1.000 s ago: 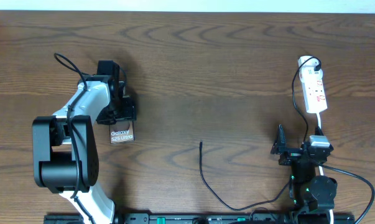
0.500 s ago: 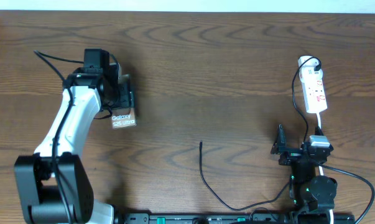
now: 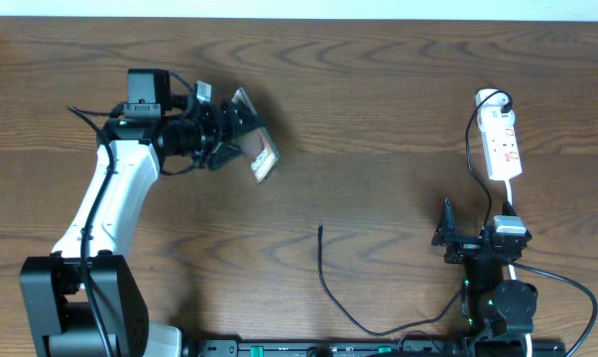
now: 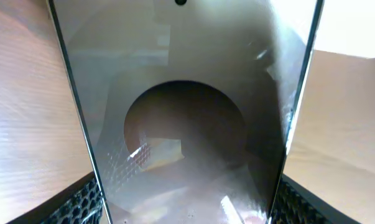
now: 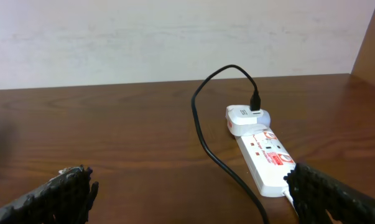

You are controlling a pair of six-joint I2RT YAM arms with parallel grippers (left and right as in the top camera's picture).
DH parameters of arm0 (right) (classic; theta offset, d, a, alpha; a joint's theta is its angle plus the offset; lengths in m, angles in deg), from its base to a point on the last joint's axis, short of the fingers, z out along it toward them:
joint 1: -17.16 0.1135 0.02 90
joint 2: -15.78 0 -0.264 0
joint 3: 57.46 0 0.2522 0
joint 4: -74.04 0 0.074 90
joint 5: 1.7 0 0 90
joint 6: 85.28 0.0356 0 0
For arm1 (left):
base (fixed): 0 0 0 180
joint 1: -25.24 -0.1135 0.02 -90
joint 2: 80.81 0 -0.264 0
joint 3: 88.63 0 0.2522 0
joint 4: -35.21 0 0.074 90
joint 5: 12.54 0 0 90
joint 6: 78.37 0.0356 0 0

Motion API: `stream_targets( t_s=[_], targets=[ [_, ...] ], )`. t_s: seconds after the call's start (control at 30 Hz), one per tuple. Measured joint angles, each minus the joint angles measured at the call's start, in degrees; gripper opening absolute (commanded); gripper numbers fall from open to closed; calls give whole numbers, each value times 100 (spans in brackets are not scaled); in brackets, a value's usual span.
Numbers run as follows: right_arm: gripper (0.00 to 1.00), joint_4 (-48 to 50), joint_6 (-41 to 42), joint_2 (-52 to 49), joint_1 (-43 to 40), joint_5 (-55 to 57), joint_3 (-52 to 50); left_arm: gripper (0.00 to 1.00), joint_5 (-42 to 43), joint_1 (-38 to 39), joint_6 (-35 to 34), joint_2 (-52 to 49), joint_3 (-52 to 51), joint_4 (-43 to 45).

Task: Plug charger to phone and switch on socket
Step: 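Lift the phone with the left gripper and raise it upright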

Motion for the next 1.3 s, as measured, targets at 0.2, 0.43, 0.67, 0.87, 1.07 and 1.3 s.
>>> stream_targets(
  t_s=[0.2, 0.43, 0.67, 0.87, 1.07, 1.3],
  targets=[
    [99, -2, 0, 0, 0, 0, 0, 7, 1440, 0, -2201, 0, 7, 1180],
    [99, 0, 0, 0, 0, 0, 0, 7, 2441, 0, -4262, 2, 13, 2063],
    [99, 0, 0, 0, 0, 0, 0, 8, 2627, 0, -4964, 2, 13, 2092],
    [99, 0, 0, 0, 0, 0, 0, 8, 2743, 0, -5165, 2, 13, 2096],
    [99, 0, 0, 0, 0, 0, 0, 8, 2747, 0, -5233, 2, 13, 2098],
    [99, 0, 0, 0, 0, 0, 0, 8, 2750, 0, -5331, 2, 13, 2098]
  ],
)
